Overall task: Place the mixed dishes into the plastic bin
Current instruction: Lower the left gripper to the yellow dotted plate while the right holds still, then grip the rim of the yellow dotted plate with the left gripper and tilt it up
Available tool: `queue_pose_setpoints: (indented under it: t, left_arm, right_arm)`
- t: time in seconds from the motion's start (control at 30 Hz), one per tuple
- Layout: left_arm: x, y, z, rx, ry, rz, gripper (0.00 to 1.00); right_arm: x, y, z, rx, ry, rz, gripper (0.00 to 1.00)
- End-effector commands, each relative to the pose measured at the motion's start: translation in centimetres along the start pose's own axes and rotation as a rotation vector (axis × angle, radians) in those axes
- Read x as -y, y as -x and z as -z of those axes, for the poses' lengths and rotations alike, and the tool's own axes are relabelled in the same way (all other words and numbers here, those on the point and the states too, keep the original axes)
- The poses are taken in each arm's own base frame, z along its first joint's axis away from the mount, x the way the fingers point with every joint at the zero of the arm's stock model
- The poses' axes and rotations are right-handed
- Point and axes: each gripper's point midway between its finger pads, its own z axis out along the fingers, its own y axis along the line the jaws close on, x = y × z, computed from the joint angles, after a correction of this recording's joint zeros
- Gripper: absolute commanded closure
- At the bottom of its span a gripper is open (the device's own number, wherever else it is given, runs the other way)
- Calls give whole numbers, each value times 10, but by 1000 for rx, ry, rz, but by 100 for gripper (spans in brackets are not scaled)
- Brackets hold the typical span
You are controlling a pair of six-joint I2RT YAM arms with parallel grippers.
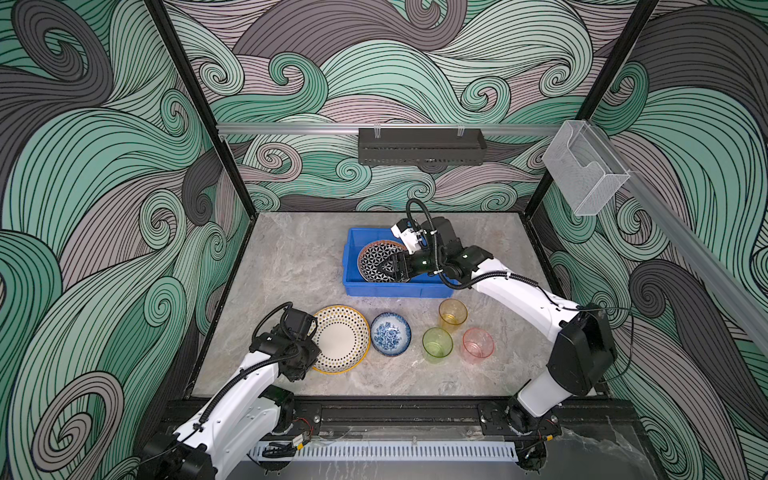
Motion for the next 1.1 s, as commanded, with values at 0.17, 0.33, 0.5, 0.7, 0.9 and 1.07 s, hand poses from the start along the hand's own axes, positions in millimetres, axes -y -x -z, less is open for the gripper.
queue_pose_setpoints:
  t: [0.17,0.33,0.5,0.7,0.9,1.07]
  left_arm:
    - [-19,3,5,24,87,6,100]
    - [-17,10,16,62,88,6,100]
    - [-11,17,30,88,77,1,100]
    - [-5,27,47,130,73,-32,100]
    - [3,33,56,142,47,-53,100]
    - [8,40,69,162,38,-79,100]
  right_arm:
    - [-2,6,-1,1,16,-5,29]
    - [-5,7,-3,-3,29,-5,30]
    - [-5,7,-3,-5,31,-6,31]
    - [-7,6,-4,-9,38,-4,33]
    - [-9,3,-7,-35,45,-7,34]
    - [-14,3,-11,-45,59,10,35]
